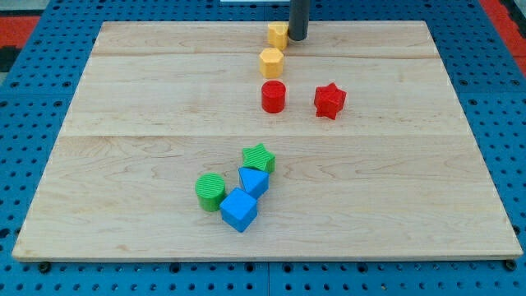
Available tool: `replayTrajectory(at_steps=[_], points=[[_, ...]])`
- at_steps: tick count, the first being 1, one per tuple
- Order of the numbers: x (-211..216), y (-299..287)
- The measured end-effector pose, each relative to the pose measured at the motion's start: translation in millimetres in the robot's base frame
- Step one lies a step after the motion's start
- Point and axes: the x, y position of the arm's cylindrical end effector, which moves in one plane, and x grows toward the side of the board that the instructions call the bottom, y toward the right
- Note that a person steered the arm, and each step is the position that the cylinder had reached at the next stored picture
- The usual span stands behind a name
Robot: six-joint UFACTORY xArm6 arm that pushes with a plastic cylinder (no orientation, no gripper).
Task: Move the red star below the red circle
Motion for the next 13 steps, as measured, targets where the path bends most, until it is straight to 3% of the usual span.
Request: replayTrajectory(at_steps=[1,2,3,5,6,8,10,13], points=[[0,-3],[23,75],[67,90],[124,84],[165,53],[162,25],[187,-7],[195,-15]])
